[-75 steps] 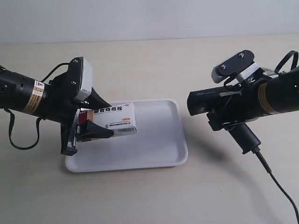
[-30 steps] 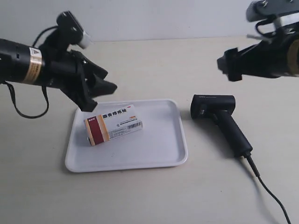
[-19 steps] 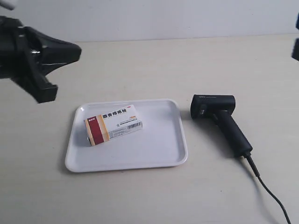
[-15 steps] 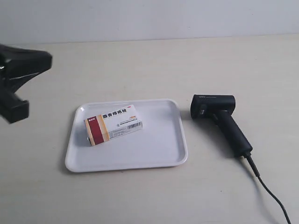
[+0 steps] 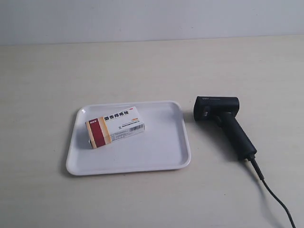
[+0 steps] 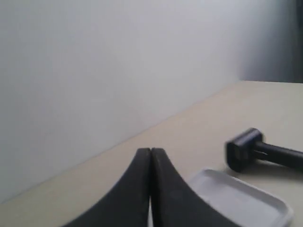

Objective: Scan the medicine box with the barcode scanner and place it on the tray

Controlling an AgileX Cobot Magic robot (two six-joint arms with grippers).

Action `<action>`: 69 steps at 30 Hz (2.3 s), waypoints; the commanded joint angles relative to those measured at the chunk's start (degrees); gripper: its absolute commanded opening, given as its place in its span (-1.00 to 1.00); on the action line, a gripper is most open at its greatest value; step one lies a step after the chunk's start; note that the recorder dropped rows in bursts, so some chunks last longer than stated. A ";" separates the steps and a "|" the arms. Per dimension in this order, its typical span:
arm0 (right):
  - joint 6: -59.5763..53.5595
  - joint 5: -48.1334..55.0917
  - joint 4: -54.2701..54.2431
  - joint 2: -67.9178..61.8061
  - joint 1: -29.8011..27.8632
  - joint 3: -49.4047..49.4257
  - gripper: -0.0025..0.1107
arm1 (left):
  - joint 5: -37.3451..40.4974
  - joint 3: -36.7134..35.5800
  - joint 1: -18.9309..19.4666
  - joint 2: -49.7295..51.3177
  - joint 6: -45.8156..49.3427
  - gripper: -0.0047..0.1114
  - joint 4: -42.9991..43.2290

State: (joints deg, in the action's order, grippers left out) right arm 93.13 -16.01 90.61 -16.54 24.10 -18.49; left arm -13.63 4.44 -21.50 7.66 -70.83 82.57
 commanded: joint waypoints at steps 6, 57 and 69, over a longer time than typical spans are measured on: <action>-0.13 -0.41 -0.23 0.54 -0.11 0.31 -0.93 | 25.48 -4.44 12.76 -7.66 60.93 -0.91 -57.18; 19.78 14.01 9.34 1.57 -0.11 9.60 -0.93 | 29.79 -4.44 21.59 -7.66 65.83 -0.91 -73.90; -1.73 29.07 -22.61 12.13 -0.11 18.49 -0.93 | 29.79 -4.44 21.59 -7.66 65.94 -0.91 -73.80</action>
State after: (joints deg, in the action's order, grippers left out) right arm 109.21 11.36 83.32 -6.31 24.10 -0.28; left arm 16.50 0.18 0.00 0.36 -5.13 9.00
